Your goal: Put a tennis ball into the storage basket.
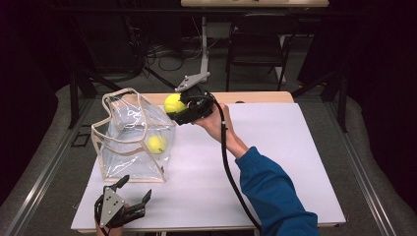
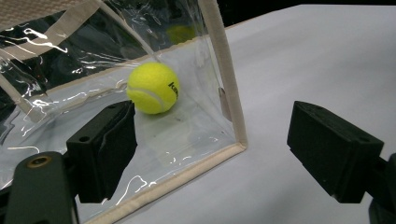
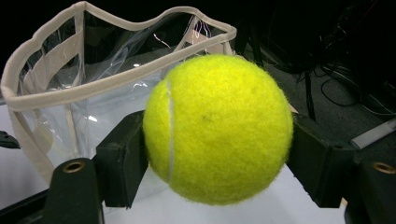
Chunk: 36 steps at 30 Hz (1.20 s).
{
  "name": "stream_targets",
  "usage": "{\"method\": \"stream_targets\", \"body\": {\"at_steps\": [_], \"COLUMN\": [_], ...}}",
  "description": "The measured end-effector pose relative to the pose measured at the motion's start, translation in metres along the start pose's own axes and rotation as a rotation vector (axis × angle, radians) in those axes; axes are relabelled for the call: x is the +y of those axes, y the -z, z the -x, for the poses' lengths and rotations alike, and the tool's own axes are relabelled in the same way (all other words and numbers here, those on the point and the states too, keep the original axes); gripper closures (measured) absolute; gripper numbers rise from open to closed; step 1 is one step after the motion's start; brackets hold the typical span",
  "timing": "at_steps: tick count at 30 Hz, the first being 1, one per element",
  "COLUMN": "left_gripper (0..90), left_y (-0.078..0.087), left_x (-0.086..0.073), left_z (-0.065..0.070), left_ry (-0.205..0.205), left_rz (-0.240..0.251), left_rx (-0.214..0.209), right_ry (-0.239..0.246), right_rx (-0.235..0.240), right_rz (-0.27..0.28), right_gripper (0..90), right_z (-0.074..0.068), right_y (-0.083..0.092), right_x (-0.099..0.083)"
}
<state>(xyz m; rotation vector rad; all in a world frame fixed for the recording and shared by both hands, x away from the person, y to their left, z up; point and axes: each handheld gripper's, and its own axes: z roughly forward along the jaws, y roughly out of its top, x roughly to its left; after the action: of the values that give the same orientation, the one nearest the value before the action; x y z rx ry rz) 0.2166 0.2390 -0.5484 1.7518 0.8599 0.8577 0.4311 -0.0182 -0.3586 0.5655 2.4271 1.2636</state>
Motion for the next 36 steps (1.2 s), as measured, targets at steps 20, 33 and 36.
{"method": "stream_targets", "body": {"at_steps": [20, 33, 36], "left_gripper": [16.1, 16.1, 16.0], "left_y": [0.000, 0.000, 0.001], "left_x": [0.000, 0.000, 0.000], "left_z": [0.000, 0.000, 0.000], "left_ry": [-0.001, 0.001, 0.002], "left_rz": [0.002, 0.003, 0.004], "left_rx": [0.004, 0.003, 0.003], "right_ry": [0.022, 0.035, 0.035], "right_rx": [0.003, 0.010, 0.011], "right_rz": [0.008, 0.011, 0.017], "right_gripper": [26.4, 26.4, 26.4], "right_z": [-0.005, -0.009, -0.009], "right_y": [-0.003, -0.007, -0.007], "right_x": [0.012, 0.020, 0.023]}}
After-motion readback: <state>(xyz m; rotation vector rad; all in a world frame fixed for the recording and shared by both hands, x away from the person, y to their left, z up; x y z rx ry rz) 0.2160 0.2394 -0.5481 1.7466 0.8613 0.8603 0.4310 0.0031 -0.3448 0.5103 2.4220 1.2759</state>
